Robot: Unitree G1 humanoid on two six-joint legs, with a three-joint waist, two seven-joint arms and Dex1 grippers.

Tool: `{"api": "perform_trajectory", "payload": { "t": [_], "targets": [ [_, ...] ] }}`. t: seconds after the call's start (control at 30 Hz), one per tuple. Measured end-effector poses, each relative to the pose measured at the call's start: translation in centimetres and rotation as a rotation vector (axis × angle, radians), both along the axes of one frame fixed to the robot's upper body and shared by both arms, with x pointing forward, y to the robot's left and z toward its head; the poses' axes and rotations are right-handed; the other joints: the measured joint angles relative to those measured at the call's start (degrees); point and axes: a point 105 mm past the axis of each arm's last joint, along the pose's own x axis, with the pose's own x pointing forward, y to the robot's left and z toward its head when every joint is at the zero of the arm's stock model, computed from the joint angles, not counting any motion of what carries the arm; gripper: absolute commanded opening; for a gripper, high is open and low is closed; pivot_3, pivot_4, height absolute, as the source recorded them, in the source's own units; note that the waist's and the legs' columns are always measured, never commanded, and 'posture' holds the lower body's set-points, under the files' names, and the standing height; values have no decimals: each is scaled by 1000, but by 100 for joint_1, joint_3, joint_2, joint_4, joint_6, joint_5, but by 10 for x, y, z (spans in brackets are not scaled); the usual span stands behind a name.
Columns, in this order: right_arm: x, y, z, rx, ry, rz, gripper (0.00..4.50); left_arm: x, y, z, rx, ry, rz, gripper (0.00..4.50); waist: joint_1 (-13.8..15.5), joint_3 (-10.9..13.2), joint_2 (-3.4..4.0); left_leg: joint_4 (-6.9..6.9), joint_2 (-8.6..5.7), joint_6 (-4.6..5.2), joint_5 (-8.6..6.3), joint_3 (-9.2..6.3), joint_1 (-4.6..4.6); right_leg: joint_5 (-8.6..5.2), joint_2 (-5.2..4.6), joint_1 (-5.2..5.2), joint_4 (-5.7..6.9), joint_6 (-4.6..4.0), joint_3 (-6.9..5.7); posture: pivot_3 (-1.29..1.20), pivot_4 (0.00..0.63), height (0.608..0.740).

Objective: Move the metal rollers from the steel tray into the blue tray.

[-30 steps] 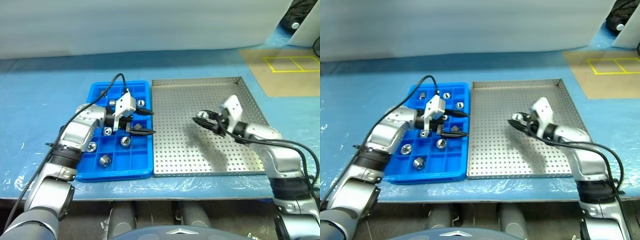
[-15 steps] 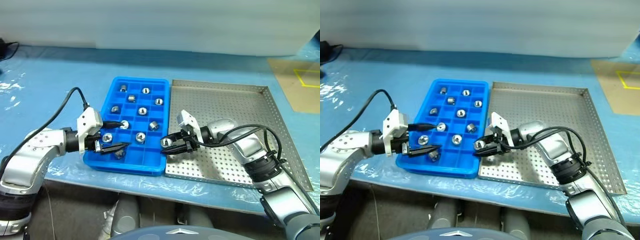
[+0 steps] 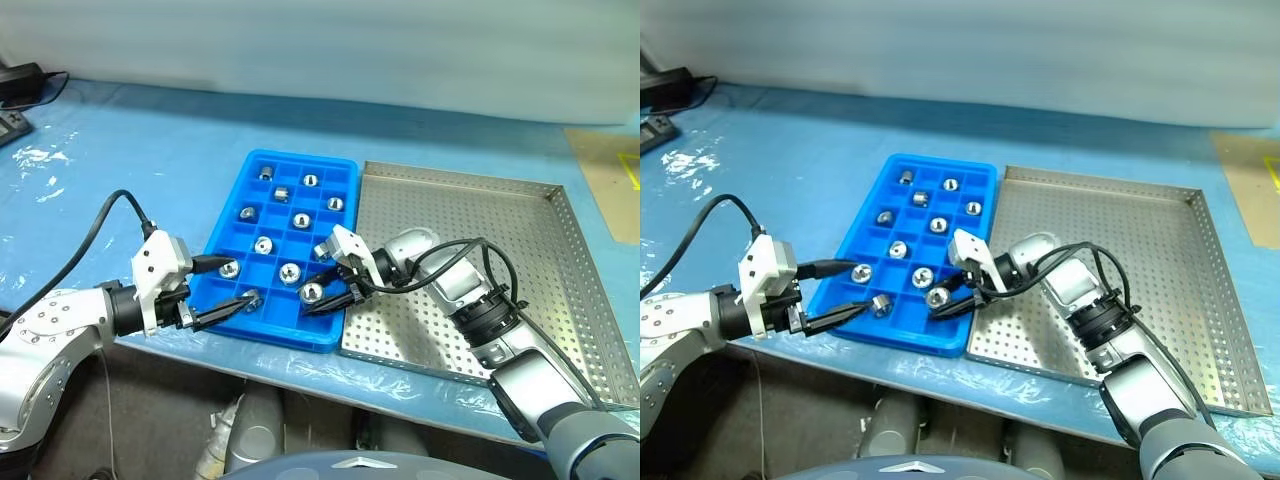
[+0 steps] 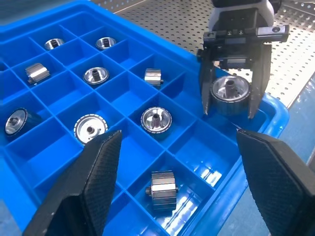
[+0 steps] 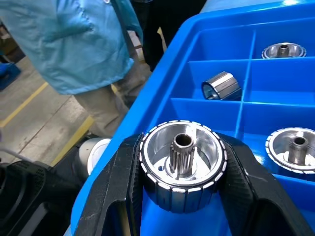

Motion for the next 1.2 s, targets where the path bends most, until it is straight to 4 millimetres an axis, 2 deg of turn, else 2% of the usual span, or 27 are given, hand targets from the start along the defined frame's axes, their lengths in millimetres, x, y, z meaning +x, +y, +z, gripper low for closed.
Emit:
{"api": "perform_trajectory", "payload": {
  "t": [0.1, 0.13, 0.17, 0.4, 0.53, 0.67, 0.77, 0.93, 1.03, 1.2],
  "targets": [
    [-2, -5, -2, -16, 18, 5, 4115, 3, -2, 2, -3, -11, -9, 3874, 22, 0, 0, 0, -1, 0, 0, 0, 0, 0, 0, 0, 0, 0, 1, 385, 150, 740],
    [-3, -5, -1, -18, 20, 7, 4406, 4, -3, 3, -4, -14, -14, 3874, 21, 0, 0, 0, -1, -1, 1, 0, 1, 0, 0, 1, 1, 0, 1, 377, 150, 740],
    [-4, -5, -1, -20, 22, 7, 4461, 5, -5, 4, -6, -18, -23, 3874, 21, 0, 0, 0, -1, -2, 1, 0, 2, 0, 0, 1, 1, 0, 2, 371, 150, 740],
    [7, -8, 2, -14, -4, -78, 4461, 17, -11, 5, -16, -18, -71, 3874, 2, -1, -1, 3, -3, -6, 4, 1, 3, 1, 0, 1, 7, 1, 4, 314, 150, 740],
    [22, -20, 10, 13, -24, -193, 4461, 21, -14, 3, -15, -19, -92, 3874, -24, -1, -1, 5, -2, -7, 5, 2, 1, 1, 1, -1, 7, 1, 4, 265, 150, 740],
    [30, -36, 23, 33, -28, -268, 4461, 29, -18, 5, -20, -35, -117, 3874, -28, -1, -1, 6, -3, -8, 6, 3, -2, 2, 2, -2, 7, 1, 4, 198, 150, 740],
    [38, -46, 37, 73, -63, -353, 4461, 44, -23, 9, -39, -75, -124, 3874, -54, -2, 0, 11, -2, -12, 8, 4, 1, 2, 3, -1, 13, 1, 5, 149, 150, 740],
    [53, -60, 45, 123, -103, -519, 4461, 66, -35, 12, -70, -105, -167, 3874, -198, -2, -1, 24, -4, -33, 21, 5, -2, 4, 3, 0, 21, 2, 7, 53, 150, 740],
    [75, -76, 55, 161, -232, -715, 4461, 85, -47, 8, -96, -111, -192, 3874, -328, -2, -1, 26, -6, -36, 24, 7, -2, 5, 3, 0, 26, 3, 8, -2, 150, 740],
    [89, -104, 59, 185, -315, -920, 4461, 109, -54, 5, -120, -114, -189, 3874, -513, -3, -2, 25, -9, -34, 23, 7, -2, 5, 5, 1, 23, 4, 8, -66, 150, 740]
  ]
}}
